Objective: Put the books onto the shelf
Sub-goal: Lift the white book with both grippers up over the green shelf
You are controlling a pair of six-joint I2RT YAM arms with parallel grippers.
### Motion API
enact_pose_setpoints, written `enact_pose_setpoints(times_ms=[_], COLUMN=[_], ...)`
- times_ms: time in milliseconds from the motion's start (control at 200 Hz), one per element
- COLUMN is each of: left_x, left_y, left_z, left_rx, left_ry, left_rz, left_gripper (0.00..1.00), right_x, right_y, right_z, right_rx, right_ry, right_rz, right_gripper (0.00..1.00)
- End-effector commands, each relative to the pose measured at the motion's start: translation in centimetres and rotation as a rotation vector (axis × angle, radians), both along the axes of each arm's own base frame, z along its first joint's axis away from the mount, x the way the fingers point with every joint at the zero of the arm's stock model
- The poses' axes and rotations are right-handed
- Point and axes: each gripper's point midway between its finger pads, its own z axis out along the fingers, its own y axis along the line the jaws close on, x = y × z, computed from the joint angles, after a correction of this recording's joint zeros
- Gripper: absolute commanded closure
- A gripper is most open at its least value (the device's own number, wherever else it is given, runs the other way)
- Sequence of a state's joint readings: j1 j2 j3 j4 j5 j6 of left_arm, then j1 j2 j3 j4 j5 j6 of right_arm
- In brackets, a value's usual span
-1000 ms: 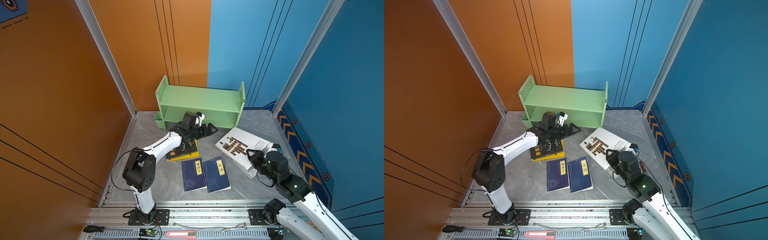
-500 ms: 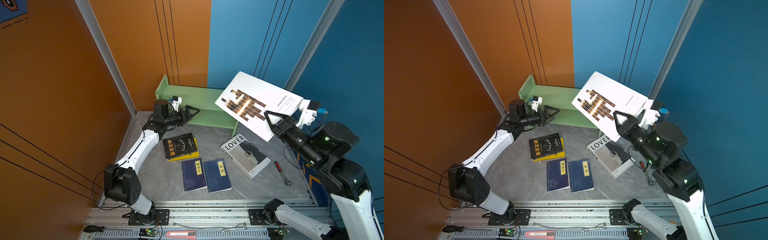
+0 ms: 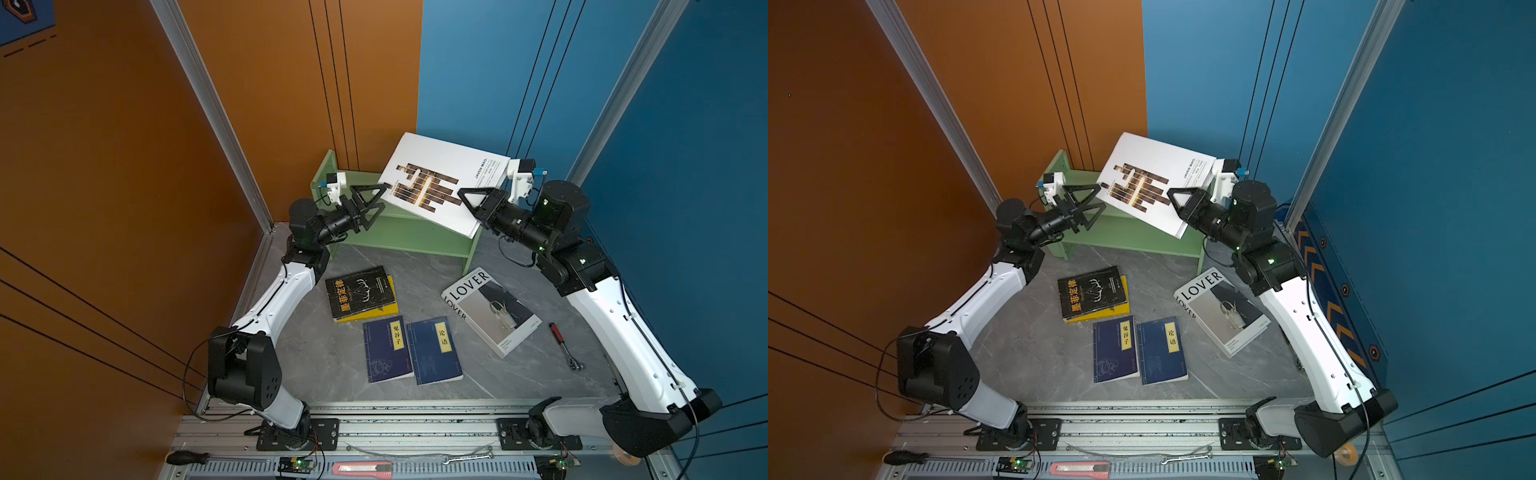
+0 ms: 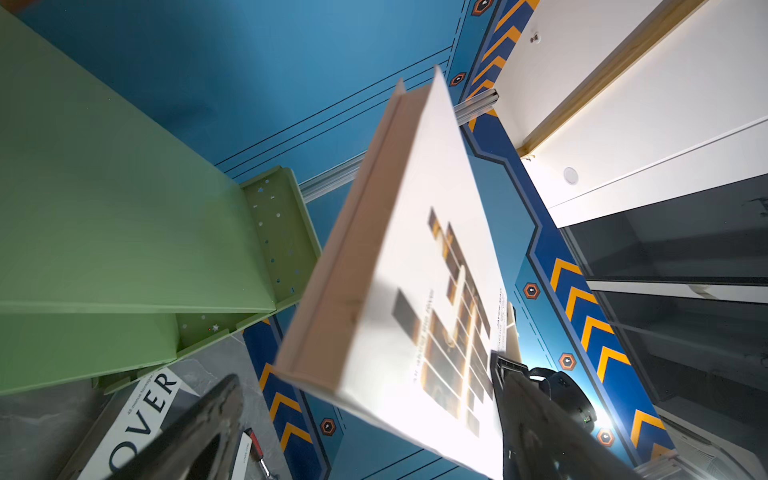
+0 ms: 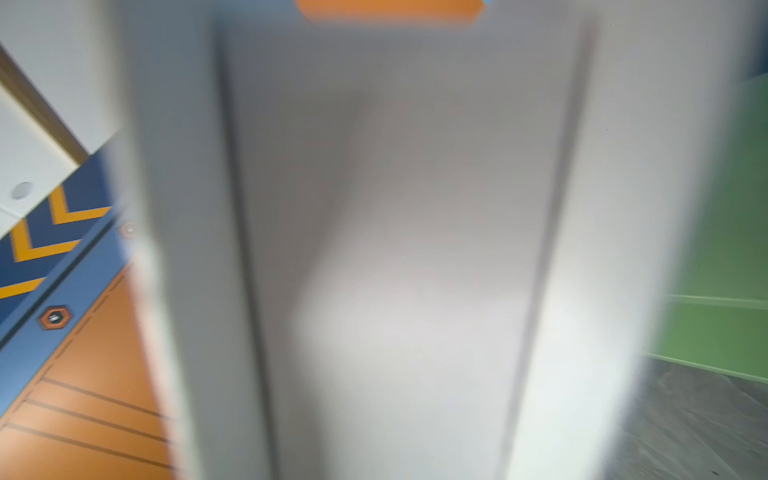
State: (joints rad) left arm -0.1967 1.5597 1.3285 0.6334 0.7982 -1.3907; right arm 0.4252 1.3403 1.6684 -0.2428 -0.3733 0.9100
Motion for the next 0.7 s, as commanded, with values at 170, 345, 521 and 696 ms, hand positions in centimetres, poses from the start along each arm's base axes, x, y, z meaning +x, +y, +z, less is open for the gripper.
enact_pose_setpoints(times_ms=[170,345,521,696], left_x=[-0.2,-0.5,-0.4,0.1], left_y=[1.5,1.4,2.2,2.6], left_z=[2.9,4.7,5.8,6.0], left_rx=[-0.043,-0.056,-0.134,-0.156], left_ry=[-0.079,-0.123,-0.156,-0.154], left_rz=[0.041,0.030,0.040,0.071], left_gripper=[0.01,0.26,0.42,0.51], right_x=[-0.2,0.8,2.3,3.6], right_y=[2.3,3.0,3.5,3.4], right_z=[3.3,2.5,1.4,0.5], right_rx=[0.134,0.150,0.180,0.191], right_ry=[-0.105,-0.079,-0.030,0.000], right_rz=[0.155,0.174,0.182,0.169], right_gripper=[0.78,0.78,0.79,0.76])
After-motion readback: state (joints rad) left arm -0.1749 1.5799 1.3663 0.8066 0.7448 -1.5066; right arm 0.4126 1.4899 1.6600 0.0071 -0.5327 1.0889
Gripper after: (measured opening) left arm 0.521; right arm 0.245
